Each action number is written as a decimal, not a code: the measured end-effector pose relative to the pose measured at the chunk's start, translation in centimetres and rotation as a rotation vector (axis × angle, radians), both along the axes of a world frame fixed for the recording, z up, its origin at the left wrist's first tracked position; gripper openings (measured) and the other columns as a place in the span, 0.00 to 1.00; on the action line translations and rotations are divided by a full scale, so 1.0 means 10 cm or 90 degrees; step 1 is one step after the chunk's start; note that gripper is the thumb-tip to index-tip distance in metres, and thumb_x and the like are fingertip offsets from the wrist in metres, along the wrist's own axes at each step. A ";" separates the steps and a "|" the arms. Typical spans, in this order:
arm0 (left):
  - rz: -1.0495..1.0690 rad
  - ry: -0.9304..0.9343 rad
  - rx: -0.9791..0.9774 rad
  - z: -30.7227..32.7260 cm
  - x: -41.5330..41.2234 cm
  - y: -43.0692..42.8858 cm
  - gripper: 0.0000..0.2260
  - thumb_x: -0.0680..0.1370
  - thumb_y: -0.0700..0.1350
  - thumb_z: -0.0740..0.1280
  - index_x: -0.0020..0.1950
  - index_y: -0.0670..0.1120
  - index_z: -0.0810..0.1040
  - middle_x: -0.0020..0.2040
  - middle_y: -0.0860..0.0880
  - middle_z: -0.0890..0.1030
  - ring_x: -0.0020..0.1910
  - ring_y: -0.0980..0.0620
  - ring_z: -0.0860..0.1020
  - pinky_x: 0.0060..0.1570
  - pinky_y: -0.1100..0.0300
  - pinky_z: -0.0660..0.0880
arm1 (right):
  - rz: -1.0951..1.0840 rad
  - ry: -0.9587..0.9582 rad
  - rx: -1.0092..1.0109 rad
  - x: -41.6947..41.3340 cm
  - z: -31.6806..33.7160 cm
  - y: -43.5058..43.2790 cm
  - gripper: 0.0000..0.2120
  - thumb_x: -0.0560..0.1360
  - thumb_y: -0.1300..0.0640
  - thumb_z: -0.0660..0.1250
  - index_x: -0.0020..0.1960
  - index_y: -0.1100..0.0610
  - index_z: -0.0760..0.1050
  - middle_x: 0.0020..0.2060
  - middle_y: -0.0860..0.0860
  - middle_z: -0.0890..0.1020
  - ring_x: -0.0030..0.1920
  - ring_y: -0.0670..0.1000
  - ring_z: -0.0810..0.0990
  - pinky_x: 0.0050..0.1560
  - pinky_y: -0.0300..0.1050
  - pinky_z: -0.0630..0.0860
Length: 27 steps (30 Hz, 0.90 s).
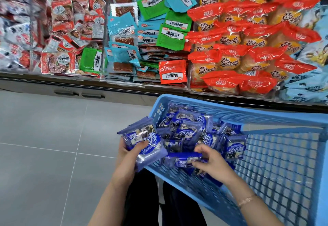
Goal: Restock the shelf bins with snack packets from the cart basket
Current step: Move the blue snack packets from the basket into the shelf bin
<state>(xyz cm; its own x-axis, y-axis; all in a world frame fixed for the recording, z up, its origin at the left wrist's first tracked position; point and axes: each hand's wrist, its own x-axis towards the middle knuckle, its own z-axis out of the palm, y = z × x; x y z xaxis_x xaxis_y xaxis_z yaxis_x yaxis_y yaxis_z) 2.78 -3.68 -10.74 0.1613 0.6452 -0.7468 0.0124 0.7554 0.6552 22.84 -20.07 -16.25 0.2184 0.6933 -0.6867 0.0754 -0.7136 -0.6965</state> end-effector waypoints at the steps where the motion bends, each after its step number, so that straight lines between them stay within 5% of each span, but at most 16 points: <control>1: -0.025 0.020 0.041 0.01 0.04 -0.01 0.18 0.71 0.29 0.68 0.56 0.45 0.75 0.47 0.45 0.84 0.42 0.48 0.84 0.37 0.59 0.80 | 0.009 0.002 0.027 0.04 0.13 0.01 0.15 0.70 0.57 0.73 0.45 0.39 0.73 0.45 0.43 0.81 0.47 0.44 0.80 0.46 0.38 0.76; 4: -0.156 0.069 0.158 0.01 0.13 0.01 0.22 0.69 0.28 0.71 0.58 0.46 0.73 0.47 0.50 0.84 0.46 0.51 0.83 0.42 0.63 0.80 | 0.064 0.043 0.074 0.17 0.48 0.15 0.13 0.69 0.55 0.69 0.48 0.38 0.75 0.43 0.40 0.80 0.44 0.39 0.78 0.46 0.29 0.72; 10: -0.466 0.008 0.089 0.03 0.32 -0.08 0.22 0.67 0.44 0.68 0.58 0.61 0.73 0.50 0.62 0.83 0.49 0.62 0.81 0.45 0.69 0.76 | 0.031 0.140 0.082 0.23 0.66 0.47 0.11 0.74 0.60 0.68 0.54 0.48 0.77 0.47 0.47 0.82 0.47 0.48 0.81 0.51 0.40 0.76; 12: -0.436 -0.018 0.038 0.06 0.35 -0.14 0.18 0.69 0.52 0.69 0.56 0.67 0.74 0.50 0.65 0.82 0.50 0.65 0.81 0.42 0.72 0.75 | -0.016 0.123 0.102 0.17 0.66 0.53 0.11 0.75 0.62 0.68 0.54 0.49 0.76 0.48 0.47 0.80 0.47 0.45 0.80 0.50 0.36 0.76; 15: -0.462 -0.004 0.048 0.02 0.39 -0.18 0.36 0.59 0.56 0.78 0.63 0.55 0.67 0.54 0.58 0.83 0.54 0.59 0.81 0.51 0.64 0.76 | -0.079 0.049 0.148 0.02 0.67 0.57 0.09 0.74 0.61 0.68 0.51 0.51 0.72 0.47 0.50 0.76 0.47 0.42 0.75 0.49 0.30 0.72; 20: -0.442 -0.011 0.027 0.02 0.35 -0.18 0.35 0.59 0.41 0.79 0.62 0.49 0.68 0.51 0.50 0.84 0.51 0.53 0.83 0.45 0.63 0.78 | -0.144 0.059 0.178 -0.23 0.55 0.58 0.07 0.75 0.58 0.68 0.48 0.49 0.71 0.41 0.38 0.75 0.42 0.37 0.74 0.44 0.28 0.70; 23: -0.365 0.013 0.021 0.04 0.20 -0.06 0.32 0.60 0.39 0.77 0.61 0.48 0.69 0.50 0.51 0.85 0.49 0.51 0.83 0.42 0.64 0.78 | -0.297 0.093 0.110 -0.20 0.31 0.58 0.02 0.76 0.49 0.64 0.49 0.45 0.74 0.47 0.38 0.78 0.51 0.39 0.77 0.51 0.34 0.72; 27: -0.263 0.049 0.009 0.06 -0.13 0.09 0.32 0.60 0.43 0.76 0.62 0.47 0.71 0.52 0.46 0.84 0.50 0.47 0.83 0.46 0.57 0.80 | -0.375 0.128 -0.114 -0.05 -0.18 0.52 0.11 0.74 0.50 0.69 0.54 0.52 0.73 0.54 0.47 0.76 0.56 0.50 0.76 0.64 0.53 0.72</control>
<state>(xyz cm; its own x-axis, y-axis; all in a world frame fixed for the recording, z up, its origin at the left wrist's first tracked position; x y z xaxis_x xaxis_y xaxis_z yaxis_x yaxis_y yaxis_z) 1.51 -2.83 -10.12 0.3534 0.5483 -0.7580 0.3618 0.6671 0.6512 22.32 -14.83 -18.08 0.3828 0.3676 -0.8476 -0.4833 -0.7022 -0.5228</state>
